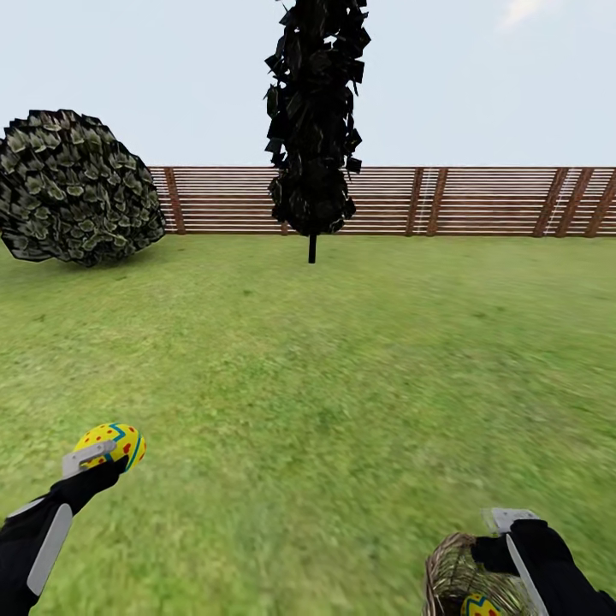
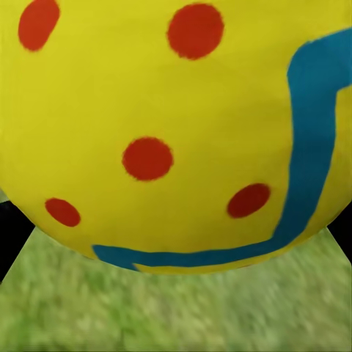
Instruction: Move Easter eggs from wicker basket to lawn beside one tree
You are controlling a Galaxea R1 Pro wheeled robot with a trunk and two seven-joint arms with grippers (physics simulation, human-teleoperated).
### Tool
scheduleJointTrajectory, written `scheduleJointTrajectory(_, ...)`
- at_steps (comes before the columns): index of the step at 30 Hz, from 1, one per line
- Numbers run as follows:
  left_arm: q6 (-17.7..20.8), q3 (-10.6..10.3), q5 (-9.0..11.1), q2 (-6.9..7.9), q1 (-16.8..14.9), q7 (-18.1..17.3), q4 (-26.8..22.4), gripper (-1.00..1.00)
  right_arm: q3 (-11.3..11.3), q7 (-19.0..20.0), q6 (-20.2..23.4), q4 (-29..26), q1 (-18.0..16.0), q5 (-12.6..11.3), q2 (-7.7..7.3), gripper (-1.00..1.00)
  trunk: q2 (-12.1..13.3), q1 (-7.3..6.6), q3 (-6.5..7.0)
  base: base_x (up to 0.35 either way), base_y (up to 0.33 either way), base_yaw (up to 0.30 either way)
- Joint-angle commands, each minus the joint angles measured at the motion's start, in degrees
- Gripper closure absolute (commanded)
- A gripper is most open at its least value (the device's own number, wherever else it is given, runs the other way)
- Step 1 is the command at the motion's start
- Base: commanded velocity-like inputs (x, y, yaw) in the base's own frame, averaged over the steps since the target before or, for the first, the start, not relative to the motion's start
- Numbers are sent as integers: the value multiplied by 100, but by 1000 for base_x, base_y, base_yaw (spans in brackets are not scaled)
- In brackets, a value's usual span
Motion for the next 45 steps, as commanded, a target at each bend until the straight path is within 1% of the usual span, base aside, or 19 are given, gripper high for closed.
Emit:
scheduleJointTrajectory(1,35,7,30,-12,-4,-16,0,100,-82,37,28,-8,-3,25,3,-100,-45,22,-24,0,0,0)
scheduleJointTrajectory(5,35,5,30,-34,-4,-17,45,100,-123,37,33,6,-3,25,0,-100,-205,110,-96,0,0,0)
scheduleJointTrajectory(9,35,5,35,-35,-4,-31,-26,100,-136,41,38,-8,-3,27,-8,-100,-366,198,-168,0,0,0)
scheduleJointTrajectory(23,35,5,39,-37,1,-24,0,100,-135,37,32,-11,-3,53,-16,-100,-927,506,-419,0,0,0)
scheduleJointTrajectory(29,35,0,44,-63,2,-19,31,100,-141,37,35,-15,-3,51,-21,-100,-1168,637,-527,0,0,0)
scheduleJointTrajectory(32,35,-6,38,-120,0,-16,35,100,-139,37,37,-19,-3,70,-21,-100,-1288,703,-581,0,0,0)
scheduleJointTrajectory(44,35,-12,39,-175,4,-15,30,100,-141,37,21,-19,-3,104,-21,-100,-1769,967,-796,0,0,0)
scheduleJointTrajectory(45,35,-12,39,-201,3,-19,28,100,-140,37,20,-19,-3,105,-21,-100,-1810,989,-814,0,0,0)
